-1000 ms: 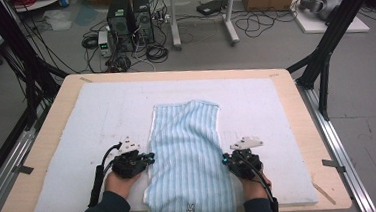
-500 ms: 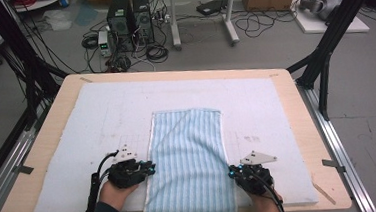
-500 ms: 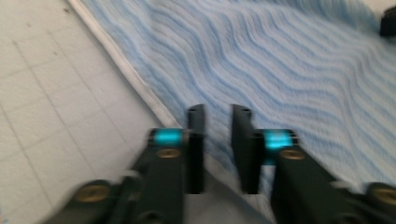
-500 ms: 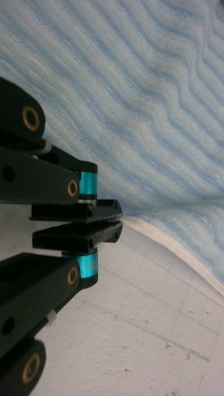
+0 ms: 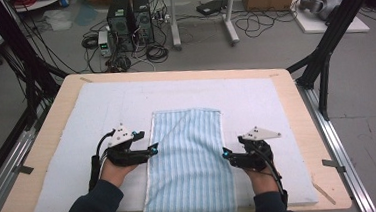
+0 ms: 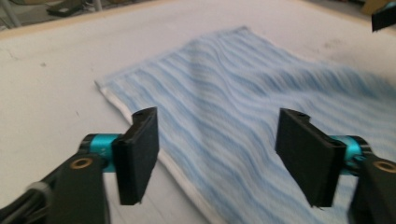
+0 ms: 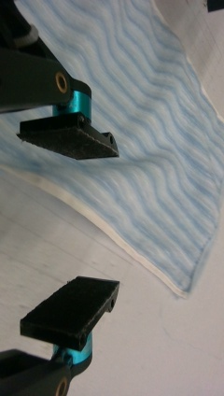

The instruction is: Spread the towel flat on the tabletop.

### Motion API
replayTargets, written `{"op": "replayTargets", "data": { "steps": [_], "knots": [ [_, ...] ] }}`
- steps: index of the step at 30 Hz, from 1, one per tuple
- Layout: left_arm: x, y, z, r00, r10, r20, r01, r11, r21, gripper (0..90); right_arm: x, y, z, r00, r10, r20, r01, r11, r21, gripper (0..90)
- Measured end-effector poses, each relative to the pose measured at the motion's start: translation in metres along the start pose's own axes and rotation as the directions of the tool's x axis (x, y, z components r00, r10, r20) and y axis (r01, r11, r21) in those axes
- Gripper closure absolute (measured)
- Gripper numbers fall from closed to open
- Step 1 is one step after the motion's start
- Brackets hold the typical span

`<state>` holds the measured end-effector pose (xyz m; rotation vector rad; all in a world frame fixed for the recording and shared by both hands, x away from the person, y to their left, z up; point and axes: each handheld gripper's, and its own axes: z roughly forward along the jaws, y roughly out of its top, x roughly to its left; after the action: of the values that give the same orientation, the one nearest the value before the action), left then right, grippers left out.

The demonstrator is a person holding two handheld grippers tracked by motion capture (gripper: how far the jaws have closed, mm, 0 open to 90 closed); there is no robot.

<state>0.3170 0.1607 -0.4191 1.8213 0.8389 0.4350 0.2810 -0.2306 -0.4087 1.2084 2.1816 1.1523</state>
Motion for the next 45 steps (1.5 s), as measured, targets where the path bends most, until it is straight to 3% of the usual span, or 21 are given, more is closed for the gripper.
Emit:
{"op": "replayTargets", "data": {
  "steps": [3,6,10,15,19,21,23,26,28,35,38,40,43,45],
  "knots": [
    [0.008,0.008,0.009,0.9996,-0.018,0.020,0.018,0.9998,-0.005,19.4,-0.011,0.011,0.008,1.0000,-0.004,0.005,0.004,1.000,-0.012,21.1],
    [0.019,0.015,0.019,0.9989,-0.042,0.020,0.042,0.9991,0.008,19.9,-0.021,0.020,0.019,1.0000,0.003,-0.008,-0.004,1.000,-0.006,17.2],
    [0.032,0.023,0.032,0.9969,-0.074,0.027,0.073,0.9970,0.026,22.5,-0.033,0.029,0.038,0.9999,0.007,-0.011,-0.006,0.999,0.041,12.1],
    [0.044,0.023,0.049,0.9948,-0.099,0.023,0.097,0.9933,0.062,24.0,-0.043,0.037,0.053,0.9998,0.005,-0.018,-0.004,0.998,0.066,12.2],
    [0.051,0.016,0.059,0.9929,-0.116,-0.026,0.118,0.9873,0.106,27.0,-0.051,0.043,0.059,0.9993,0.013,-0.036,-0.011,0.998,0.062,25.7],
    [0.054,0.016,0.064,0.9941,-0.098,-0.046,0.104,0.9843,0.143,28.0,-0.056,0.043,0.062,0.9989,0.034,-0.032,-0.031,0.997,0.065,32.2],
    [0.055,0.020,0.069,0.9934,-0.097,-0.062,0.105,0.9840,0.144,30.7,-0.060,0.042,0.067,0.9982,0.045,-0.039,-0.042,0.996,0.079,37.5],
    [0.061,0.020,0.076,0.9912,-0.092,-0.095,0.108,0.9786,0.175,32.4,-0.062,0.040,0.076,0.9980,0.051,-0.039,-0.046,0.994,0.100,42.3],
    [0.065,0.017,0.081,0.9876,-0.098,-0.123,0.123,0.9694,0.213,33.0,-0.061,0.041,0.083,0.9984,0.043,-0.036,-0.039,0.992,0.116,44.1],
    [0.065,0.015,0.096,0.9869,-0.070,-0.145,0.105,0.9618,0.253,38.0,-0.058,0.050,0.105,0.9998,0.019,-0.004,-0.018,0.985,0.174,46.4],
    [0.064,0.015,0.098,0.9843,-0.060,-0.166,0.100,0.9648,0.243,40.9,-0.060,0.052,0.111,0.9993,0.033,0.019,-0.036,0.983,0.183,46.8],
    [0.059,0.016,0.100,0.9809,-0.025,-0.193,0.074,0.9645,0.253,43.2,-0.061,0.052,0.113,0.9985,0.046,0.030,-0.050,0.983,0.179,47.6],
    [0.054,0.016,0.101,0.9700,-0.035,-0.241,0.095,0.9654,0.243,47.4,-0.062,0.051,0.117,0.9978,0.056,0.036,-0.062,0.979,0.196,49.9],
    [0.053,0.016,0.102,0.9695,-0.035,-0.243,0.093,0.9678,0.234,54.9,-0.062,0.051,0.117,0.9980,0.046,0.044,-0.053,0.979,0.197,55.2]
  ]
}}
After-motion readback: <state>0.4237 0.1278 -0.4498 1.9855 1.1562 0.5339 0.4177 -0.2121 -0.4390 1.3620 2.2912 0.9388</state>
